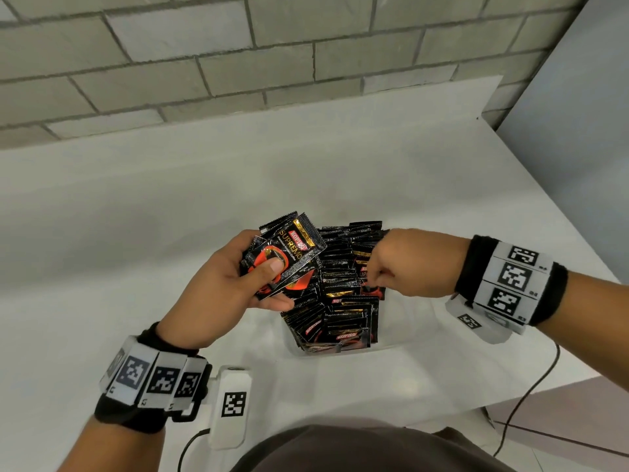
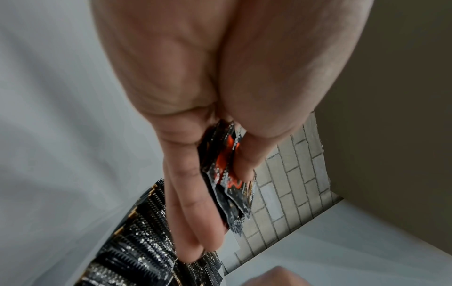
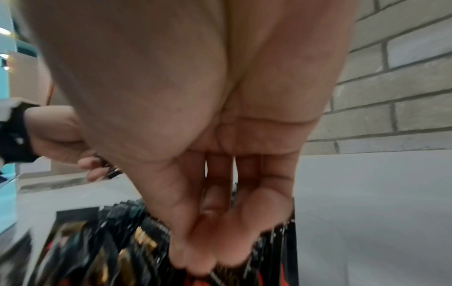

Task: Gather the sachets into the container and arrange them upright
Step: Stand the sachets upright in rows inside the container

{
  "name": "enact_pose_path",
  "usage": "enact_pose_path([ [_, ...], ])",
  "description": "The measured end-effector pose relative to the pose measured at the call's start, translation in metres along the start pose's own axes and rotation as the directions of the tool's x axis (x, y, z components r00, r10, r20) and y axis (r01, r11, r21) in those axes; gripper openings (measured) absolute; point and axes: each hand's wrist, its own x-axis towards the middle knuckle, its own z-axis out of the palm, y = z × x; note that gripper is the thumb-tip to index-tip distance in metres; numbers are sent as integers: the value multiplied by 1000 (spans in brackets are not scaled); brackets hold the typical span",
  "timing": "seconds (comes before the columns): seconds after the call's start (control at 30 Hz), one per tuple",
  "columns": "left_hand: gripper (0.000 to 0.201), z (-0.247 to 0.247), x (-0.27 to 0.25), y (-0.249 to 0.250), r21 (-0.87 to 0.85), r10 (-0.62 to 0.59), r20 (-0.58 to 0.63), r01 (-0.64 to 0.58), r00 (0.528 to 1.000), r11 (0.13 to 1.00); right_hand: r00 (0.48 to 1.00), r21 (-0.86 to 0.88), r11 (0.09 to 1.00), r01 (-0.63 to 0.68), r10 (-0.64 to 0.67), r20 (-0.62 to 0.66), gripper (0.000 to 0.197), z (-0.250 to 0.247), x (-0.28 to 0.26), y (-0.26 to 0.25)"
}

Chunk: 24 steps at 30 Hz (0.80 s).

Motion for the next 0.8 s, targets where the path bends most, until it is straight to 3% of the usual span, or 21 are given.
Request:
enact_pose_path([
  [0.13,37,1,1,0,-2,0,4,0,1000,1000,967,-220,975,-32,85,240,43,8,-3,-9],
  [0.23,39,1,1,-1,-2,-2,8,2,1000,1000,966,-412,911,5,102,238,52,11,1,-14],
  [0.33,34,-1,1,-2,5,-8,17,8,1000,1000,975,-467,883,-42,138,173,49,11,6,-14],
  [0.47,33,-3,2,-2,5,-9,20,9,1000,1000,978,-443,893,-83,158,135,51,13,7,-8],
  [0.67,32,0,4,-1,10,-21,25,21,999,1000,983,-254,965,-73,112,146,54,10,2,-4],
  [0.8,33,7,6,2,-6,-33,45,34,998,999,991,-140,986,-94,106,82,37,-1,-2,2],
])
